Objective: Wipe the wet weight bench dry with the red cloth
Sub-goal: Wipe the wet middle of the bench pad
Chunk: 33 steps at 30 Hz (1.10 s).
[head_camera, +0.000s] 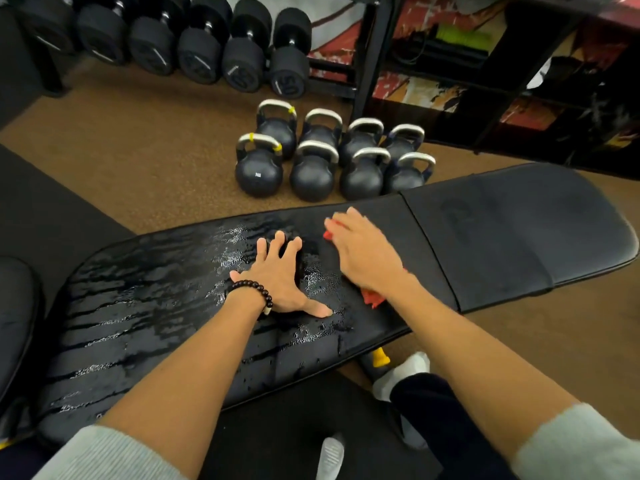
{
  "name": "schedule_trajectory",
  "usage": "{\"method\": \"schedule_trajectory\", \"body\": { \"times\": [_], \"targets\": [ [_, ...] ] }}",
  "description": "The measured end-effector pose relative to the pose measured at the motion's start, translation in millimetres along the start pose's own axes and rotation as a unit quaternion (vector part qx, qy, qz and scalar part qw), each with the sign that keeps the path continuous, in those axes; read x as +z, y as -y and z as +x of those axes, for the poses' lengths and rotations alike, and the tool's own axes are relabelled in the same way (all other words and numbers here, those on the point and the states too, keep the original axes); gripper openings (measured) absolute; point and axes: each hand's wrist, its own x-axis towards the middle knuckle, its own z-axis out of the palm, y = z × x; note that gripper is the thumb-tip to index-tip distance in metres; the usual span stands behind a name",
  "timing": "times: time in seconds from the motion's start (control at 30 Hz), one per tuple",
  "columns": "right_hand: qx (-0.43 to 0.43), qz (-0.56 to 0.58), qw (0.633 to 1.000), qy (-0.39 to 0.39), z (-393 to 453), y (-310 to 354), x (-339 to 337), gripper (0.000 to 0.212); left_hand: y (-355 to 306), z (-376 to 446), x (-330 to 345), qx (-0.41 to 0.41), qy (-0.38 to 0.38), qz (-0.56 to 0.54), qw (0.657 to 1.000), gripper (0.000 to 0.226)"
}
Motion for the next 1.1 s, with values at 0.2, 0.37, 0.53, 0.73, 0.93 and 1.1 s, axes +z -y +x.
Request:
{"method": "schedule_trajectory", "body": {
  "times": [0.2,0.37,0.53,0.73,0.93,1.1],
  "targets": [
    [-0.022,0.016,1.0,-0.007,-65,-44,-20,0.051,2,4,1,0.008,-0.001,-0.003,1.0,0.152],
    [0.161,0.026,0.986,-0.026,-13,-26,-11,0.061,2,4,1,0.003,0.005,-0.006,1.0,0.155],
    [-0.031,0.059,0.998,0.004,-103,17,-1,0.064,4,4,1,0.006,-0.003,0.007,1.0,0.154],
    [0.18,0.038,0.983,-0.017,-56,-43,-14,0.066,4,-1,4,0.006,-0.015,0.0,1.0,0.15],
    [0.043,0.068,0.997,-0.005,-92,49,3,0.074,-2,-30,-6,0.01,-0.082,0.067,0.994,0.082],
    [0.078,0.044,0.995,-0.035,-120,-27,-10,0.074,20,-52,1,-0.014,-0.049,0.045,0.998,0.081]
  ]
}}
